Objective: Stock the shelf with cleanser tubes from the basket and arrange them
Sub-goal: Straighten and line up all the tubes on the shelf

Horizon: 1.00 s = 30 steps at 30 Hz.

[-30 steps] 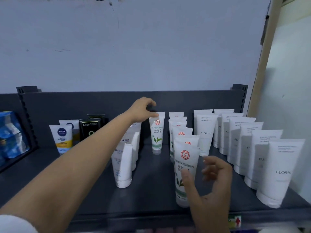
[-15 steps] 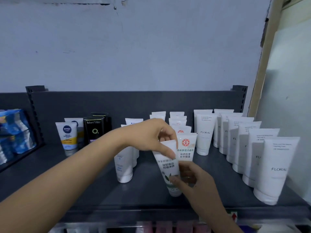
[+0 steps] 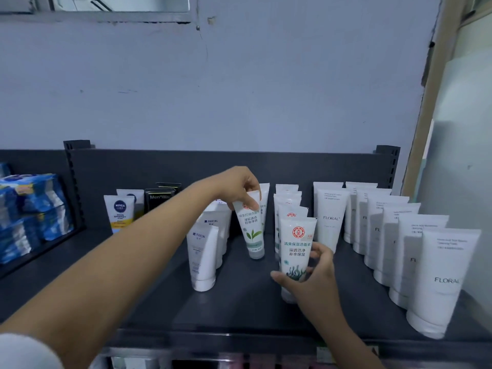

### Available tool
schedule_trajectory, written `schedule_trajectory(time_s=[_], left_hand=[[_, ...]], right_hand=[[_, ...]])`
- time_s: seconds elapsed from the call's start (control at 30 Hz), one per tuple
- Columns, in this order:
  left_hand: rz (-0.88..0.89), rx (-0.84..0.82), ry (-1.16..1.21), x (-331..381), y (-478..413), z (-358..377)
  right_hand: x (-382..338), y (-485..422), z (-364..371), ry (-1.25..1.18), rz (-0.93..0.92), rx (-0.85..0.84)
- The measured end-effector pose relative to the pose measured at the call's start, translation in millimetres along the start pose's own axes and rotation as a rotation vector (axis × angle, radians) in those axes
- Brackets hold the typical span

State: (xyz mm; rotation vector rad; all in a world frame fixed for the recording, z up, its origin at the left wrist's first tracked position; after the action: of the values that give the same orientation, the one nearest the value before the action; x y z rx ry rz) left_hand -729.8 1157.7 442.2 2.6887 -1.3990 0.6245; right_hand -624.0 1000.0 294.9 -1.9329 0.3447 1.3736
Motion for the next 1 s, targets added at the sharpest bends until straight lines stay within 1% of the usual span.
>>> schedule_trajectory(time_s=[0.13,0.3,0.43,0.6,0.8,0.9,0.93,1.0], left_hand=[[-0.009,0.034,-0.03,-15.3,-28.6,15.0],[-0.028,0.061,-0.01,-23.9,-50.0,19.6],[-0.009,0.018,-0.018,-17.9,-55.5,23.8],[-0.061,-0.117,0.036,-19.4,-53.3,36.6],[-0.089,-0.127,0.027,-23.6,-52.2,32.3],[-0.09,-0.104,-0.013,-22.8,-50.5,30.7],[-0.083,-0.073,-0.067,-21.4,-49.2,26.8],[-0.057,0.042,-0.201,-14.1,-45.5,11.1]], right_hand=[[5.5,3.3,4.8,0.048,-0.011,-0.031],[2.7,8.1,2.3,0.041,-0.006,-0.018],[0.6,10.3,-0.1,0.052,-0.012,-0.019],[2.5,9.1,-0.8,0.035,0.002,-0.011],[7.4,9.7,0.7,0.033,0.021,-0.027],[9.5,9.8,0.8,0.043,0.029,-0.034],[10.2,9.9,1.2,0.046,0.035,-0.039],[12.5,10.4,1.1,0.039,0.047,-0.039]])
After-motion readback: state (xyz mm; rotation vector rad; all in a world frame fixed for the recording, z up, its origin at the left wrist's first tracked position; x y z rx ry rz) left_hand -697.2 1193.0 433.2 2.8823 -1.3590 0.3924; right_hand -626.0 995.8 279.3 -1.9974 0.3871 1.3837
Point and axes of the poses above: each hand's wrist, its own y-axis away from the middle knuckle, its own z-axis out of the palm, x = y × z, the point moved 10 cm from there along -y, towards the middle knuckle, and after that the axes turned 3 degrees about -y, right-handed, at the moved point
